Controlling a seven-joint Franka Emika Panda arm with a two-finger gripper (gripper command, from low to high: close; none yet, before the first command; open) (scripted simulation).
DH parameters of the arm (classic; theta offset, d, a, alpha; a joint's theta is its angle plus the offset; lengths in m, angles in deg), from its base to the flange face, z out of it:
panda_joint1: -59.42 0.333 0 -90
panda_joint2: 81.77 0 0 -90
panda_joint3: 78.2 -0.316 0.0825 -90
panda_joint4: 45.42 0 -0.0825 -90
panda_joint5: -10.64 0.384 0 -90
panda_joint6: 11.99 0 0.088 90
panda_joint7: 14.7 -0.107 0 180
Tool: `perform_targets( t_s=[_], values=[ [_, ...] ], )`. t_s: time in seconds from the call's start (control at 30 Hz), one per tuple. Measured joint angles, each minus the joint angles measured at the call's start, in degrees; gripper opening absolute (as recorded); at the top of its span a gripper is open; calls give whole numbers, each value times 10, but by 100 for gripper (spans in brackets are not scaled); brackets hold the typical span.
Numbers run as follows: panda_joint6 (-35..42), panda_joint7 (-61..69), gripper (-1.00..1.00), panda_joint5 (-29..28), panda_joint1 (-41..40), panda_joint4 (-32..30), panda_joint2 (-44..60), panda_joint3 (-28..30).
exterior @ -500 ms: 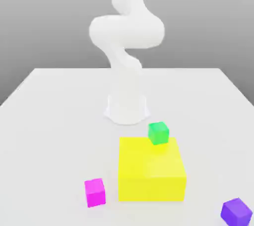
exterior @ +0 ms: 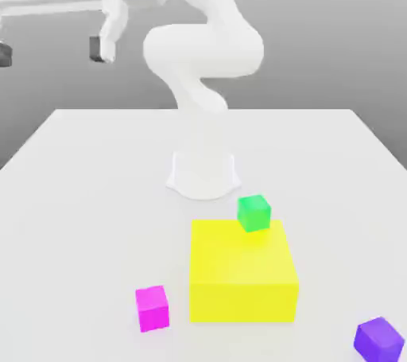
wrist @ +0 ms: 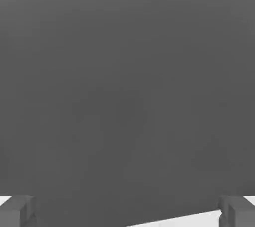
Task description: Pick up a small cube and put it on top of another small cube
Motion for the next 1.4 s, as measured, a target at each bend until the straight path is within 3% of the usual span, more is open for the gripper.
perform_targets(
  t_s=[0.57, 0.73, 0.77, 0.97, 1.13, 1.4],
  values=[
    [-57, 105, 0, 85, -123, 71, 355, 41],
    [-114, 130, 0, 114, -157, 95, 458, 17],
    [-121, 133, -100, 118, -161, 98, 468, 13],
    [-125, 135, -100, 121, -162, 99, 473, 11],
    [-71, 117, -100, 93, -138, 77, 397, 38],
    [-32, 111, -100, 64, -57, -47, 230, 2]
  ],
)
